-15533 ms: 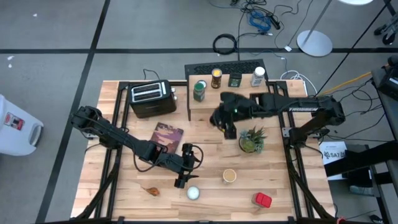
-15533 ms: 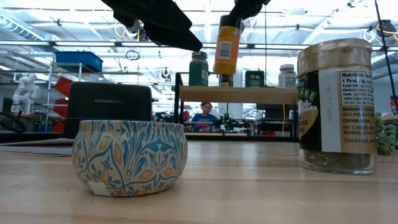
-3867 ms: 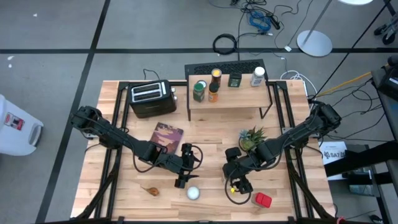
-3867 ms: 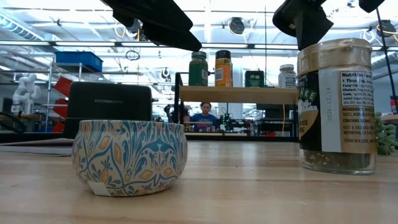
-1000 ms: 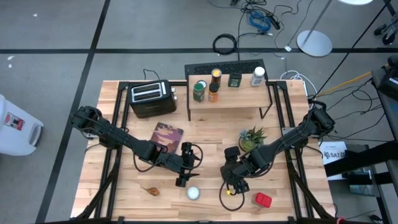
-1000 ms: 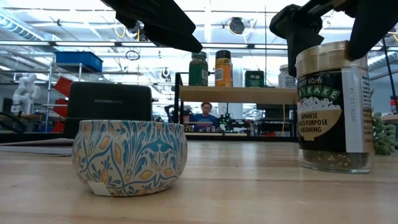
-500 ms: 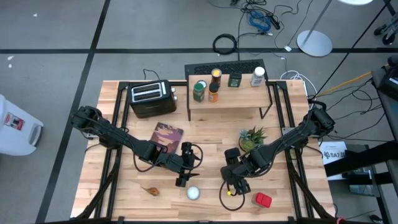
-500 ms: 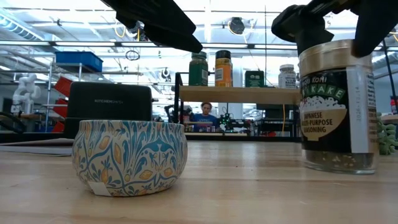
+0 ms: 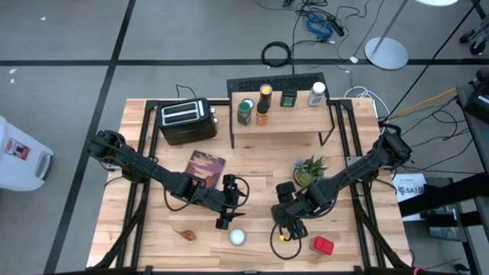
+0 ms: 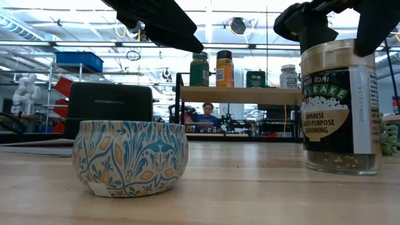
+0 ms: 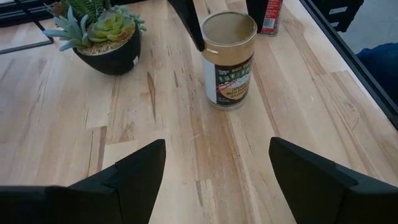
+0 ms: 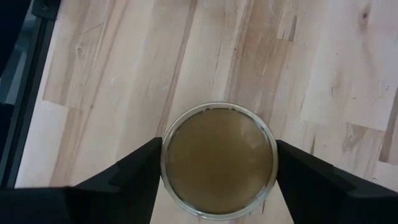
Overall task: Shelf spices
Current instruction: Put the gold seasoning bottle on the shelf
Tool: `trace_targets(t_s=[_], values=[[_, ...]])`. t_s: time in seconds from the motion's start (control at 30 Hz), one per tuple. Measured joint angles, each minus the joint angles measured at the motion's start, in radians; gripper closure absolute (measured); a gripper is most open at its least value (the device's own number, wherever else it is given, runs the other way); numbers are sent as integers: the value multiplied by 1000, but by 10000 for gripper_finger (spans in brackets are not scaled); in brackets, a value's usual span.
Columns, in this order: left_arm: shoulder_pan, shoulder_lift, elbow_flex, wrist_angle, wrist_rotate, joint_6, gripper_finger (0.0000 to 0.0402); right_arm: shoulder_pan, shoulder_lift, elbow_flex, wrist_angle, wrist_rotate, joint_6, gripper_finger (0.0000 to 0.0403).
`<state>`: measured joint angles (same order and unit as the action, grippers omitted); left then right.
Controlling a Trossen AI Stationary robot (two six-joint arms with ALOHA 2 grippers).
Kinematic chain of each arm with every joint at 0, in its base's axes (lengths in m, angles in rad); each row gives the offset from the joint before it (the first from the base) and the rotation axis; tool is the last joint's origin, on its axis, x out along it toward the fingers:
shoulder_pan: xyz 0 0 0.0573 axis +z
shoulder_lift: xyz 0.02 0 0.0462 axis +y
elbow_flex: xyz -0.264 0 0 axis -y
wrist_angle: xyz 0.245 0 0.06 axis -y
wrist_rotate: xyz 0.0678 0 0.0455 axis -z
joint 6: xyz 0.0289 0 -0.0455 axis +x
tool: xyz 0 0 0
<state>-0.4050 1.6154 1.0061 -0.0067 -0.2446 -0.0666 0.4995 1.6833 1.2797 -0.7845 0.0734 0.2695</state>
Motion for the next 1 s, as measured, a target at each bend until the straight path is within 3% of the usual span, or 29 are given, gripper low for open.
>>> trace_targets(t_s=[0.47,1.0], values=[[0,0,0,0,0,0,104,0,-8,0,-11,7,-8,139],[0,0,0,-1,-1,0,104,-13,-126,0,-52,65,-10,139]])
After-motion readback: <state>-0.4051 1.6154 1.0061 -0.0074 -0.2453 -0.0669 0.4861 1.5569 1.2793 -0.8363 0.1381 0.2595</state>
